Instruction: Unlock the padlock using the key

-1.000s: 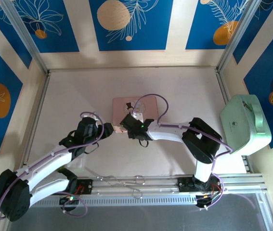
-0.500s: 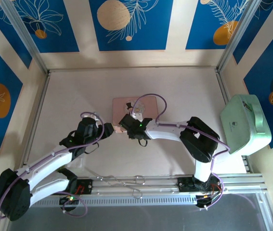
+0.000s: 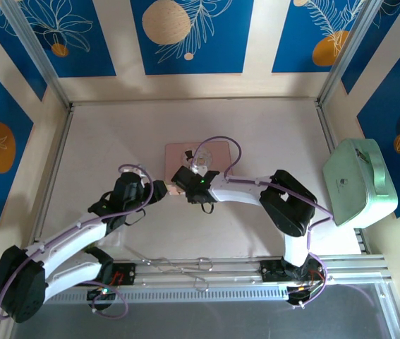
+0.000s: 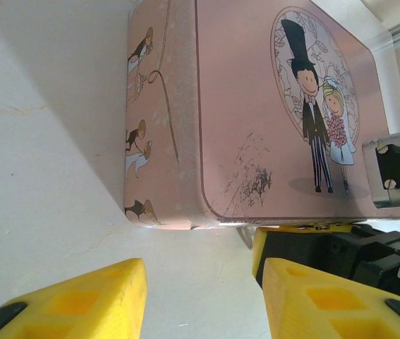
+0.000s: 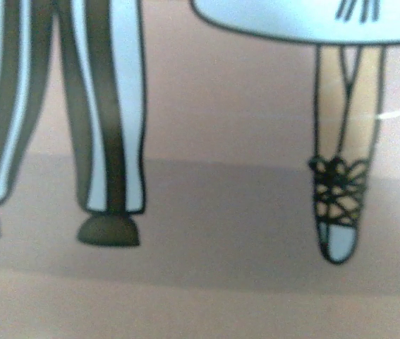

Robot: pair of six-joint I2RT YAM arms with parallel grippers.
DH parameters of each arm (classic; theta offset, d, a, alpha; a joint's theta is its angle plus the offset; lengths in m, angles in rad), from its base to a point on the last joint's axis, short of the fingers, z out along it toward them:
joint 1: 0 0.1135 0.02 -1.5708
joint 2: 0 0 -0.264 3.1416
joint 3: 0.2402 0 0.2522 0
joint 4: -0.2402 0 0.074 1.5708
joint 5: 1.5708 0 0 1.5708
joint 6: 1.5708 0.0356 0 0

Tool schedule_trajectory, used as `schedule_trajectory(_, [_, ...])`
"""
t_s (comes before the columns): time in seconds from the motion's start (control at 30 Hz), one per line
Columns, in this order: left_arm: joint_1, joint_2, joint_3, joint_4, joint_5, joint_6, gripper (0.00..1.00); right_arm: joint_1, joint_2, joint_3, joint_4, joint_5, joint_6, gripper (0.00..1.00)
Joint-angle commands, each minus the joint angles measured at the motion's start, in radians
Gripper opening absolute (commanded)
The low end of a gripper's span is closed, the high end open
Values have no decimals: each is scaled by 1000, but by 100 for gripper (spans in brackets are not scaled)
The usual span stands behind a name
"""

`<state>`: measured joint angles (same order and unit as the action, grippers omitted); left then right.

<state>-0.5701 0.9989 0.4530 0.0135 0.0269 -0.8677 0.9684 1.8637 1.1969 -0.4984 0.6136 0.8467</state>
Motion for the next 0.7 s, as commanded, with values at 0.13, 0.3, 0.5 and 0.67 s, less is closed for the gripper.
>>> schedule_trajectory(0.13, [-4,9,-17,24,21,-19,47,-1,30,47,-54,37,30,34])
schedule_trajectory(0.3, [-5,12,-25,31,24,-21,47,-2,34,56,-55,31,28,33])
schedule_trajectory(0.5, [-4,12,-27,38,24,-22,47,-2,46,71,-75,25,28,27])
schedule_trajectory(0.67, [-4,15,-37,58,31,-27,47,-4,50,83,-102,16,35,23])
